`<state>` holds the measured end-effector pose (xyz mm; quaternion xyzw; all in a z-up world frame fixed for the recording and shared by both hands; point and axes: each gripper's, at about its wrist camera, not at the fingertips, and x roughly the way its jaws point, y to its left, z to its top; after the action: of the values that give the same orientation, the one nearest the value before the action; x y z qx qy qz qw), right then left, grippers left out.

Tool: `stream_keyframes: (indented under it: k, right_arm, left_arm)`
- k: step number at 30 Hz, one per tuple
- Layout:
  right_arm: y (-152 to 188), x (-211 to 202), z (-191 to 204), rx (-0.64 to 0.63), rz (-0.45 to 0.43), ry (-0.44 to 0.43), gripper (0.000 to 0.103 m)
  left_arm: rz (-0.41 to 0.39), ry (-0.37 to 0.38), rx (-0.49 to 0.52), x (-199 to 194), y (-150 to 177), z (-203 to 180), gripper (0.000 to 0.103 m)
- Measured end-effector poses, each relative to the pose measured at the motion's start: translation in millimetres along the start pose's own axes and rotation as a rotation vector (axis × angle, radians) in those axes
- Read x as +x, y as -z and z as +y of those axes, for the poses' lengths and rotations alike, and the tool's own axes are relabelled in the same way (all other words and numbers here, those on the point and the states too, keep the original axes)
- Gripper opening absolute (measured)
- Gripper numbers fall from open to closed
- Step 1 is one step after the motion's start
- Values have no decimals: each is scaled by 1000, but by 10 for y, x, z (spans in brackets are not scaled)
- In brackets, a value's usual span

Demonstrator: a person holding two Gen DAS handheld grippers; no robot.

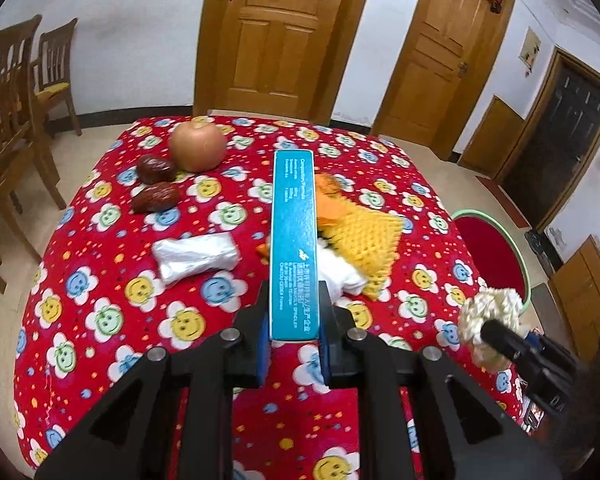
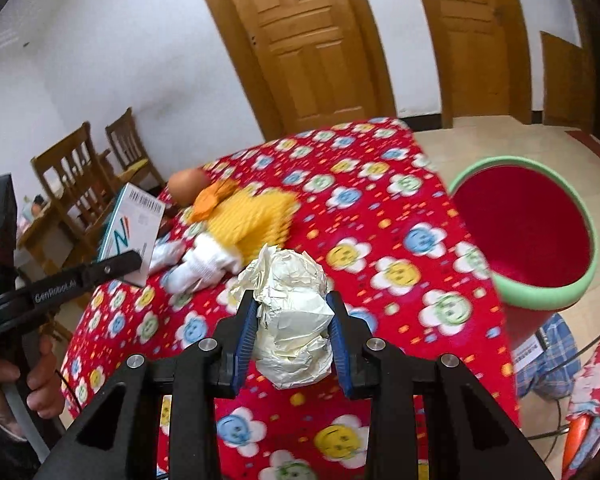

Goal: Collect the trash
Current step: 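Carry the teal box and tissue over the red bin with both tools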

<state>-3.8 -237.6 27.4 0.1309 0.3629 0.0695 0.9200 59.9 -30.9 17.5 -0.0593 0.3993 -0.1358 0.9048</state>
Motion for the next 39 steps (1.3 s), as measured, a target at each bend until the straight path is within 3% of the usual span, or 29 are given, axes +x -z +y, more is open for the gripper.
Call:
stream_keyframes:
  k: [21, 39]
  right_arm:
    - [-369, -166, -947, 133, -101, 186, 35]
    - [-432, 97, -1841, 256, -69, 340, 35]
  left_arm:
    - [59, 135, 168, 532, -301, -1036, 18]
    - [156, 241, 282, 1179, -386, -1955, 18]
